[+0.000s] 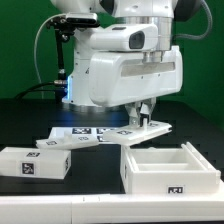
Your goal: Assemble cabinet
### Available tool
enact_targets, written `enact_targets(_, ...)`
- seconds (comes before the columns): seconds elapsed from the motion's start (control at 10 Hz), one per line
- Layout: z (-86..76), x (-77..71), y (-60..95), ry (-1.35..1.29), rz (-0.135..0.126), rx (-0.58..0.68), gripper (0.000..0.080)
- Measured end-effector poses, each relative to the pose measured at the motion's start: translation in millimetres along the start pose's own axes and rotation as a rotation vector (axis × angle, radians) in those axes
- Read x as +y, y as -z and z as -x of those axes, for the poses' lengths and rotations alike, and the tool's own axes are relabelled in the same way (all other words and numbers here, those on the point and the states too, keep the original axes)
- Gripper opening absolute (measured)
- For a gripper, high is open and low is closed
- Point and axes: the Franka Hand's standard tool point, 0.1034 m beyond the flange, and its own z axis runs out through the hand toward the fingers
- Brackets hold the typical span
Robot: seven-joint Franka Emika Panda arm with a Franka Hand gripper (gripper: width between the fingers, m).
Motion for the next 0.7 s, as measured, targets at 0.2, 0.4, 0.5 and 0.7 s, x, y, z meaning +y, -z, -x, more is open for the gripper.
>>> enact_targets(0.2, 0.1, 0.3, -1.2, 0.000, -0.001, -0.001, 0.0064)
enact_targets(0.4, -1.2, -8.8, -2.9, 0.175, 0.018, -0.028, 0.0064)
enact_targets(0.5, -3.7, -20.4, -1.8, 0.296, 0.024, -0.044, 0.0064)
enact_targets(0.7, 1.6, -37.8, 2.0, 0.353, 0.038, -0.038, 0.0064)
